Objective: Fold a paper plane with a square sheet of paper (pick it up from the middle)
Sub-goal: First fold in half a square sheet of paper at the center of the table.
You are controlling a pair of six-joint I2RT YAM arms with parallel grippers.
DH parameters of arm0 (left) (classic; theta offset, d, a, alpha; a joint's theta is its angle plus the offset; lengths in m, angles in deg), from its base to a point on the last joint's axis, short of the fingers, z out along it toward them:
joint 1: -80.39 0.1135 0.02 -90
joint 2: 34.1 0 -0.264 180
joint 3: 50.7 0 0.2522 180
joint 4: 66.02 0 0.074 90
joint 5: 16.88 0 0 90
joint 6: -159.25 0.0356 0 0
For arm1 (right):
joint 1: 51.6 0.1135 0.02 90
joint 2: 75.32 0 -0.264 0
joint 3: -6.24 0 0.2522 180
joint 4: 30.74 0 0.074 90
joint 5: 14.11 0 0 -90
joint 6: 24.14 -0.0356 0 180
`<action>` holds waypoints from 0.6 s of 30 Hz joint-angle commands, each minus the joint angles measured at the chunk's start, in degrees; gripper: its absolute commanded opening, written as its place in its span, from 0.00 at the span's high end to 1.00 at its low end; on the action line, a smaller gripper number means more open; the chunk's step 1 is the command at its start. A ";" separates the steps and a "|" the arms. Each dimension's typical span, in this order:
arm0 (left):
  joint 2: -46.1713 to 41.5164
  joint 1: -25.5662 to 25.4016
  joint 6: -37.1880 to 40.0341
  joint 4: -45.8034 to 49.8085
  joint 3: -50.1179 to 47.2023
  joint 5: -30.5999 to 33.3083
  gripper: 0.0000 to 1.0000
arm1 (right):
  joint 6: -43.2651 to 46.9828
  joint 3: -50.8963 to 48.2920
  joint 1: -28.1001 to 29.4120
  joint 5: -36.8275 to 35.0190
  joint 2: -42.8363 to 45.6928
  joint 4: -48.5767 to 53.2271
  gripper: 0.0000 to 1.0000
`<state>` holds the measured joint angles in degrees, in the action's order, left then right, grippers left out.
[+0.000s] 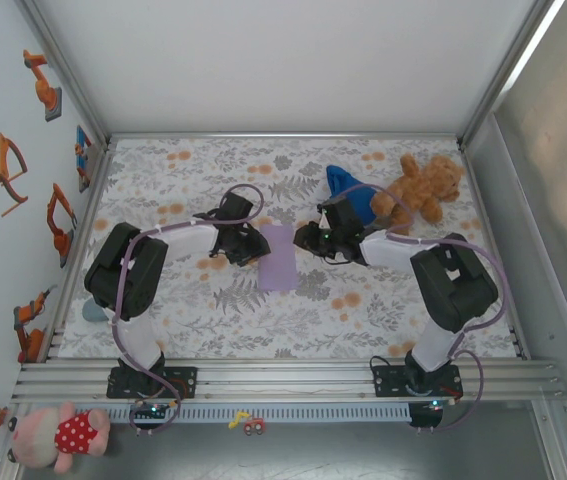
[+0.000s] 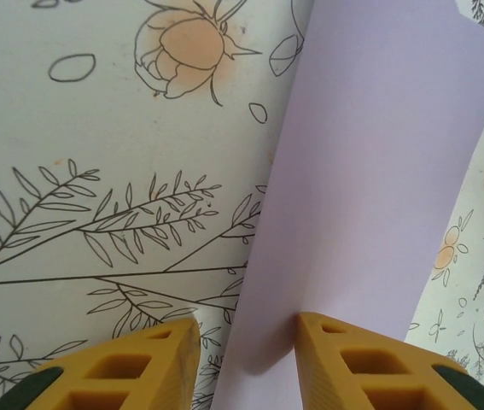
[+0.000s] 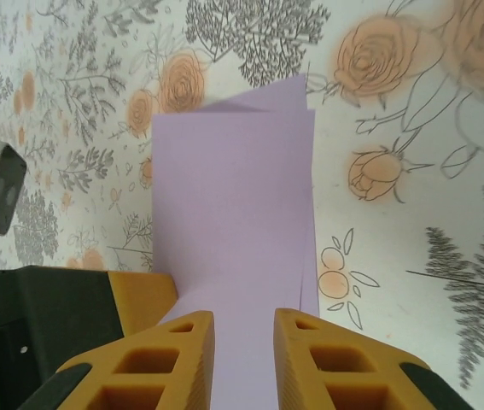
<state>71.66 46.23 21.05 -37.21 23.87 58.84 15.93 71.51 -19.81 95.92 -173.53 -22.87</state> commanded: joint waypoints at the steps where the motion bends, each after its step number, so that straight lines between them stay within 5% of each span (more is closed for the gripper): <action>1: 4.78 -0.89 0.07 4.83 -0.61 4.02 0.64 | 2.59 -1.20 -0.05 -4.94 1.93 4.29 0.76; 18: 10.87 -2.62 -7.04 11.22 4.43 10.71 0.63 | 4.57 -0.91 -0.15 -3.77 -0.09 3.93 0.76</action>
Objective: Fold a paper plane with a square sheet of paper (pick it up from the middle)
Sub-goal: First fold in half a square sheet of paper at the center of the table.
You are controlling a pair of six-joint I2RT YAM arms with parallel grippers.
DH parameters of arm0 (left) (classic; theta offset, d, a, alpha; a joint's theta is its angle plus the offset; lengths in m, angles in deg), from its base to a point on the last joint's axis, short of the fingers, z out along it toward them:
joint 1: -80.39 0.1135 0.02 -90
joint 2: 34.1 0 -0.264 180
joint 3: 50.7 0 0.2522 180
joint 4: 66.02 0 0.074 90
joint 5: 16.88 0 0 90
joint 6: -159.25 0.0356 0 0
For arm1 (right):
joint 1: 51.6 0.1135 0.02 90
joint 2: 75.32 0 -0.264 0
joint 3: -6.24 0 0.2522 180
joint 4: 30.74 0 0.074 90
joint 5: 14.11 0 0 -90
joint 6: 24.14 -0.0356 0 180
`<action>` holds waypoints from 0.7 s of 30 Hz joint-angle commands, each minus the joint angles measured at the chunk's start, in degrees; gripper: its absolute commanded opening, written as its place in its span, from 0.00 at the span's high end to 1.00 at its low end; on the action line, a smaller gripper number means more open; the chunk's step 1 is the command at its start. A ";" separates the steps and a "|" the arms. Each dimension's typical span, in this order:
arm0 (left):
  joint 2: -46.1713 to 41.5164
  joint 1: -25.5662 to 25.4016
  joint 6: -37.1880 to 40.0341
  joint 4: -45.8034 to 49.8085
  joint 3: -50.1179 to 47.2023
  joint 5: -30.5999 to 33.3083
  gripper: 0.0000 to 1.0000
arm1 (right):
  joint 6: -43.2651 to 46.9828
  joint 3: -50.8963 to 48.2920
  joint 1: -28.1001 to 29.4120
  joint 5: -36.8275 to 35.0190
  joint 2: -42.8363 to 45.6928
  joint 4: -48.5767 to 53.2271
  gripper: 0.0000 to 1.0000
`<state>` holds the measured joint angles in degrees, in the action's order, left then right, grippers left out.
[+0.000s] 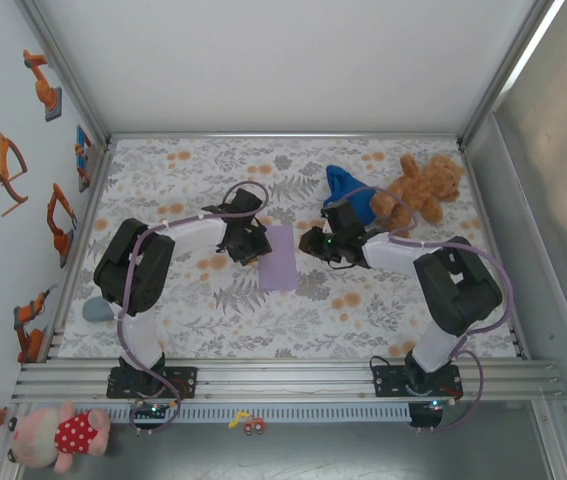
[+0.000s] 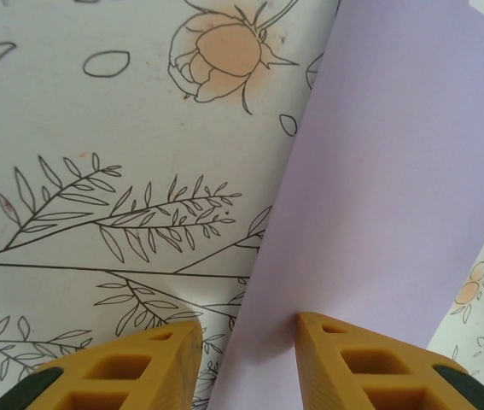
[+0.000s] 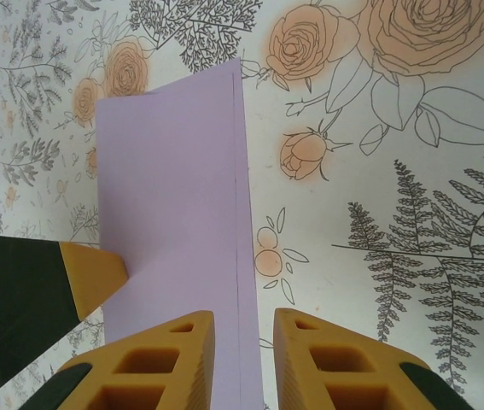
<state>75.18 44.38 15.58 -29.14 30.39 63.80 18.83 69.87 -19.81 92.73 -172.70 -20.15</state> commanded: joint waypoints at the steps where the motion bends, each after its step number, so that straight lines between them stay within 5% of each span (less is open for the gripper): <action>1: 7.78 -0.91 -1.56 3.74 -1.73 6.06 0.63 | 1.86 0.82 -0.15 -0.42 -1.09 1.39 0.76; 21: 13.88 -2.04 -3.18 8.34 1.74 7.12 0.59 | 0.88 -3.84 -2.04 -7.16 5.48 1.16 0.77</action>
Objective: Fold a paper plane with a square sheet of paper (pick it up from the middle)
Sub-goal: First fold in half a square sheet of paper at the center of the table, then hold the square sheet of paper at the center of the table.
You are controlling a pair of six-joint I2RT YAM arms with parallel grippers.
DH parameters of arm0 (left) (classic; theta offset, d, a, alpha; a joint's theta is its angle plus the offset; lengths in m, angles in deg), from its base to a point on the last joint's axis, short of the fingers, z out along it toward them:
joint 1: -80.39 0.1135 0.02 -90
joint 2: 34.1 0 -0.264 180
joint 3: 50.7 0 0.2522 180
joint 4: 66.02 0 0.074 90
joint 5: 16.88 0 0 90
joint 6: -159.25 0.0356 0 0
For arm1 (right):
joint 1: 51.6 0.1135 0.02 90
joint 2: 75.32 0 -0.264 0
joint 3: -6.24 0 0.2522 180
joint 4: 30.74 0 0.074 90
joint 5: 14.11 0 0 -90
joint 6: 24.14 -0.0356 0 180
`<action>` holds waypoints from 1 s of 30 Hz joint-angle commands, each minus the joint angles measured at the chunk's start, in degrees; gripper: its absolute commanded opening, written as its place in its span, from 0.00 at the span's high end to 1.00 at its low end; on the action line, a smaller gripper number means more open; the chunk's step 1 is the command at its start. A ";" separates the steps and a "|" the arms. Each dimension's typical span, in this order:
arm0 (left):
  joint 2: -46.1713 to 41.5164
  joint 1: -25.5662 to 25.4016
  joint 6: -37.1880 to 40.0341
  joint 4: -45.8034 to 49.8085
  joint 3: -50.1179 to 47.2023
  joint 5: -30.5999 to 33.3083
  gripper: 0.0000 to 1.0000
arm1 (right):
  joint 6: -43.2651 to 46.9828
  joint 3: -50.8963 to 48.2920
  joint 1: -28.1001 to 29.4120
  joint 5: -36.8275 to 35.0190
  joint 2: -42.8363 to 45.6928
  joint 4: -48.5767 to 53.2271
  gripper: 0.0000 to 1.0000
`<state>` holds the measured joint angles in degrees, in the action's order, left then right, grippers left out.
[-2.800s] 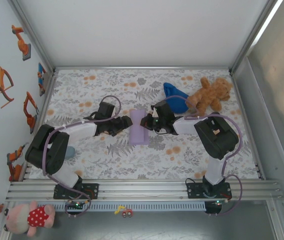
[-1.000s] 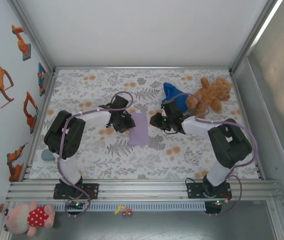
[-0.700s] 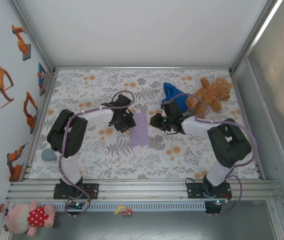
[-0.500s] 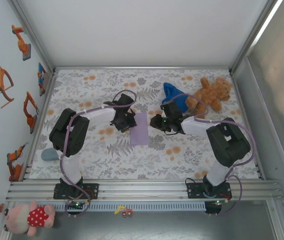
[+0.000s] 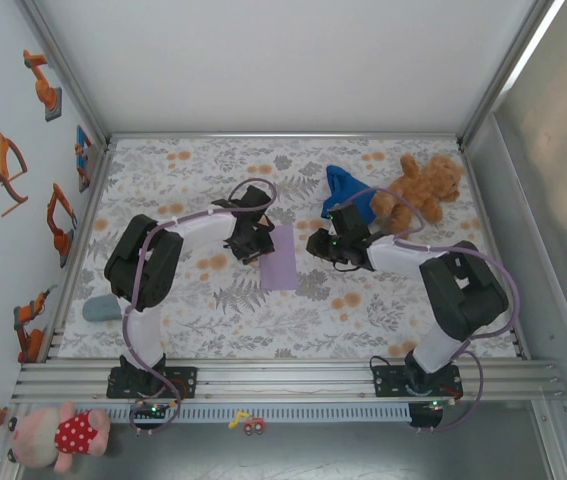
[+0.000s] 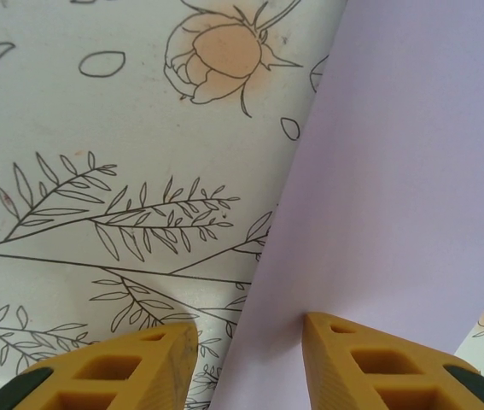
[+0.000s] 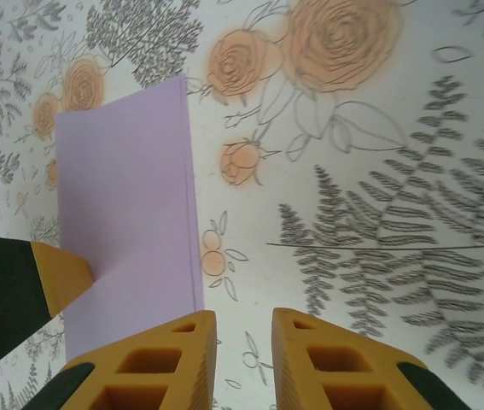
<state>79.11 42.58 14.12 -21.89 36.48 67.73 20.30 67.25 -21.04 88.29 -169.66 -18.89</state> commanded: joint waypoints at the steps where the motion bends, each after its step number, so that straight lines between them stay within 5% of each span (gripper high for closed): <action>1: 10.09 -0.17 -1.94 1.09 -4.39 3.11 0.59 | -0.58 -1.36 -0.94 -2.67 2.63 -0.12 0.77; 30: 13.55 -0.26 -2.97 2.59 -2.67 2.16 0.57 | 0.24 -1.72 -1.12 3.99 -0.87 -4.75 0.78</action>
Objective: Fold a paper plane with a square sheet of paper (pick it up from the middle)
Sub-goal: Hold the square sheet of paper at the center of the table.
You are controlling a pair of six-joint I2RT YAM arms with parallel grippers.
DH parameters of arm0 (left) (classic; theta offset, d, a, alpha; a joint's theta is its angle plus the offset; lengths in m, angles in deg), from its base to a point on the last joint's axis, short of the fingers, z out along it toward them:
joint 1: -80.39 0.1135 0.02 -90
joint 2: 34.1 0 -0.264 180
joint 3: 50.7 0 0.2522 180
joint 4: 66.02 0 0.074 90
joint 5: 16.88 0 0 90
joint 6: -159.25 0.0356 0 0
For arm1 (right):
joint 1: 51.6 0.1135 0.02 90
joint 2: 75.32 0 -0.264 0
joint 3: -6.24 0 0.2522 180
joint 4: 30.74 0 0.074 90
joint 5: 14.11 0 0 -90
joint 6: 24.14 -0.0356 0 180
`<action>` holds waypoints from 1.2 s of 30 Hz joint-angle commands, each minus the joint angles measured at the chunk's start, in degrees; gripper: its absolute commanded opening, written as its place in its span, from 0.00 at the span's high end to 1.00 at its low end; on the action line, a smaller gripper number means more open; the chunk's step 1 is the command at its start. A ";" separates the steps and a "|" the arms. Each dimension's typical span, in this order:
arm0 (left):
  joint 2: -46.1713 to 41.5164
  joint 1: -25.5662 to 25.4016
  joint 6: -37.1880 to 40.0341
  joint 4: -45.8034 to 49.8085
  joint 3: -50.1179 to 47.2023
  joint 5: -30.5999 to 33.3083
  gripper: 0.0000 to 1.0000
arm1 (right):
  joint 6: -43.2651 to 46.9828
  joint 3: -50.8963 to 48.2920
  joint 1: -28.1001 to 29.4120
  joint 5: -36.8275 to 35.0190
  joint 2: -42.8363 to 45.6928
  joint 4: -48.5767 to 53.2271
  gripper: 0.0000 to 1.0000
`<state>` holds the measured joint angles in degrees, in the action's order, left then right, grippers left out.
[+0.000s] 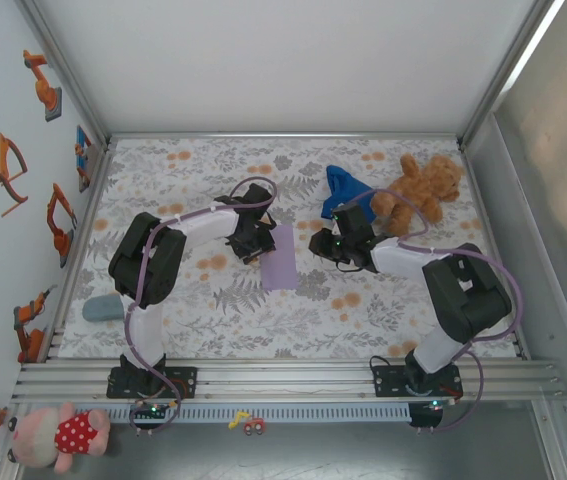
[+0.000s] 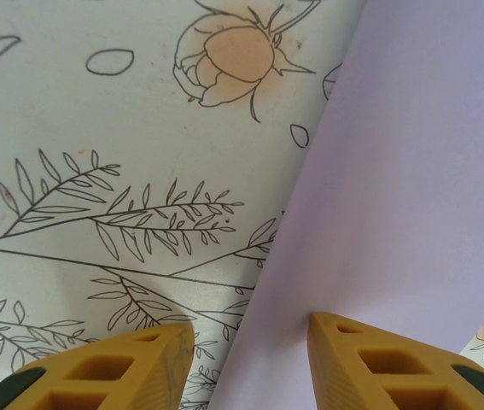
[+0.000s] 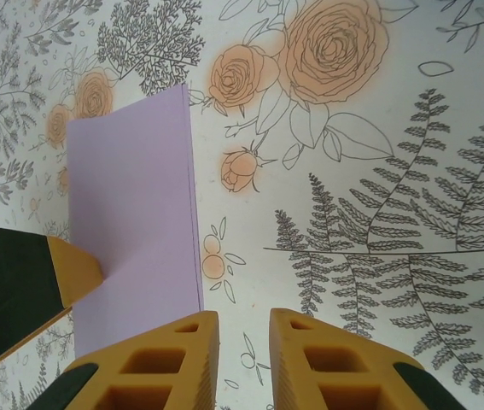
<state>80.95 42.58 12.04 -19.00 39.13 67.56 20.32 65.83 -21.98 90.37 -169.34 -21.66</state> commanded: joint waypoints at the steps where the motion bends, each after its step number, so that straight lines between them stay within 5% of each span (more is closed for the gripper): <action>1: 11.80 -0.26 -0.80 -0.30 -5.24 2.38 0.57 | 0.19 -0.19 -0.06 2.79 -1.62 -2.46 0.78; 22: 12.36 -0.26 -0.24 -0.48 -5.58 1.70 0.57 | -3.62 8.55 3.24 14.81 -15.30 -10.65 0.92; 36: 12.67 -0.34 0.43 -0.65 -5.54 1.28 0.57 | -3.26 7.71 3.38 12.17 -17.78 -7.21 0.97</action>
<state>81.23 42.58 12.08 -18.63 39.39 67.53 16.80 73.54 -18.87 104.60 -186.21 -31.45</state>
